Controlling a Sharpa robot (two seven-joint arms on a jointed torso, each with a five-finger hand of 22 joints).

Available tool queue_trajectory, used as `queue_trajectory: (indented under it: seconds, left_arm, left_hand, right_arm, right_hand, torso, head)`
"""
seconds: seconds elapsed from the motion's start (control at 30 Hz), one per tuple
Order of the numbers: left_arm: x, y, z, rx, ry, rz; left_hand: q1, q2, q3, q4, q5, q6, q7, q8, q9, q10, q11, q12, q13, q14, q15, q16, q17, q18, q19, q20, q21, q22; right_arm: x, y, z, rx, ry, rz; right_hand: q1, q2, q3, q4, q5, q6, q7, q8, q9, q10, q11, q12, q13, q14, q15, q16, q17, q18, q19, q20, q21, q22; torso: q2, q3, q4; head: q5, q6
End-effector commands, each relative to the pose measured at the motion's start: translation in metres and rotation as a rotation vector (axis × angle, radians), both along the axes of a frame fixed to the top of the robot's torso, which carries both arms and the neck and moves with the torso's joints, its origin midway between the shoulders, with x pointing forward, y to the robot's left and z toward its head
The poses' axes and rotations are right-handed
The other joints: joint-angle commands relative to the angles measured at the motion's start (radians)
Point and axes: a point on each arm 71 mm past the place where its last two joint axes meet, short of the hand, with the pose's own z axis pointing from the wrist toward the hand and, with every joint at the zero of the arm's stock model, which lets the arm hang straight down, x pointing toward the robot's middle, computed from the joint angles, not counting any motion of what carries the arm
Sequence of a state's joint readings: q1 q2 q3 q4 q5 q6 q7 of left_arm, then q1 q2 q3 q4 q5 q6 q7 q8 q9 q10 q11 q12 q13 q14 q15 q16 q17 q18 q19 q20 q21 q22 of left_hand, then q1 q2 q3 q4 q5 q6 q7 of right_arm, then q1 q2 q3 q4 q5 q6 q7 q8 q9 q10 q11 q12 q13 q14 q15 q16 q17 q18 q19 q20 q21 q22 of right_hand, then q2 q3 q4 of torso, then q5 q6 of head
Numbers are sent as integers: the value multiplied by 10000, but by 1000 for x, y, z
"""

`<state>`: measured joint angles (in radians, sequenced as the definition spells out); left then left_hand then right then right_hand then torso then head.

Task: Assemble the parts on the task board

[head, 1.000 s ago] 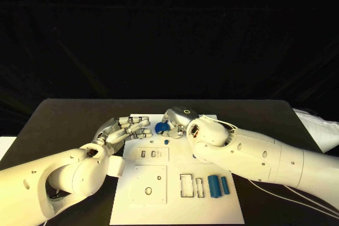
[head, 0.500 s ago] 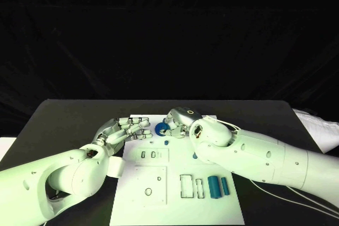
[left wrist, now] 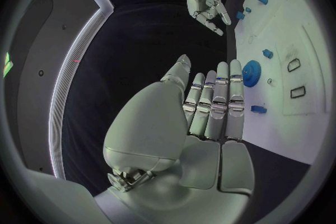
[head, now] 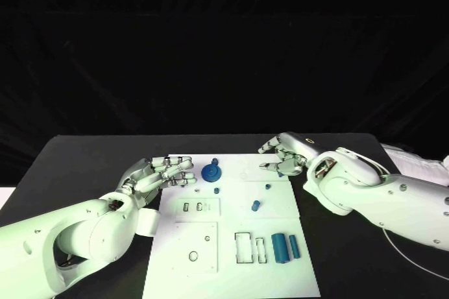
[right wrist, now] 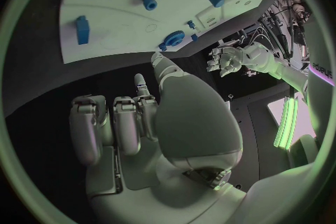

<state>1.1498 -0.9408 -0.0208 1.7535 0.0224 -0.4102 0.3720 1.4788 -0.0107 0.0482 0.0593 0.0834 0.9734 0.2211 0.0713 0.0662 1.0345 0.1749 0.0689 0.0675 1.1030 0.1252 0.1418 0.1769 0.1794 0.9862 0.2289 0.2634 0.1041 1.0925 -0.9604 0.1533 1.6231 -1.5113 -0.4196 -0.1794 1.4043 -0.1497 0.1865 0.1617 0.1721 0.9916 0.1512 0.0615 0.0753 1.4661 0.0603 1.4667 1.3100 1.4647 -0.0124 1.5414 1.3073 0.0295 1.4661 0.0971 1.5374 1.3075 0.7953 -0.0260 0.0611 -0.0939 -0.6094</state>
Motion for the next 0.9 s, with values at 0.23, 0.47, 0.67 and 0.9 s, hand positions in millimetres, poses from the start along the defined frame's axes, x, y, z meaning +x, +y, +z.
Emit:
queue_trajectory:
  seconds: [0.23,0.47,0.67,0.9]
  left_arm:
    - [0,-2,2,-105,-171,-265]
    - [1,-2,1,-98,-173,-249]
    - [1,-3,1,-104,-166,-269]
    - [1,-3,1,-101,-161,-267]
  left_hand:
    - [49,-10,1,-83,-62,-2,54,-57,-11,-65,4,-45,-11,-71,1,-68,11,5,-61,-6,59,15]
    - [48,-11,0,-89,-62,-6,52,-58,-12,-70,4,-47,-12,-73,2,-72,14,4,-62,-6,59,15]
    - [48,-11,0,-89,-62,-6,52,-58,-12,-70,4,-47,-12,-73,2,-72,14,4,-62,-6,59,15]
    - [48,-11,0,-89,-62,-6,52,-58,-12,-70,4,-47,-12,-73,2,-72,14,4,-62,-6,59,15]
  right_arm:
    - [-6,-46,-19,93,519,752]
    - [-2,-60,-28,-28,736,360]
    - [3,-62,-35,-38,943,162]
    - [7,-64,-43,7,1028,-22]
  right_hand:
    - [89,-71,-105,-109,10,-5,14,10,-11,512,46,-86,1823,915,57,9,1956,-92,456,54,-56,1770]
    - [44,-56,-147,-79,60,-14,16,13,-13,528,49,-57,1845,920,61,19,1980,-98,473,59,-45,1794]
    - [22,-15,-161,-56,93,-13,16,18,-13,536,50,-42,1856,922,63,23,1988,-101,483,62,-39,1808]
    - [53,72,-138,-60,132,-4,16,25,-11,549,50,-19,1873,926,63,30,2005,-106,498,65,-30,1830]
  torso:
    - [-51,121,-212]
    - [-40,114,-210]
    - [-45,94,-173]
    - [-41,86,-170]
  head:
    - [8,33]
    - [-10,18]
    - [-24,-13]
    - [25,-59]
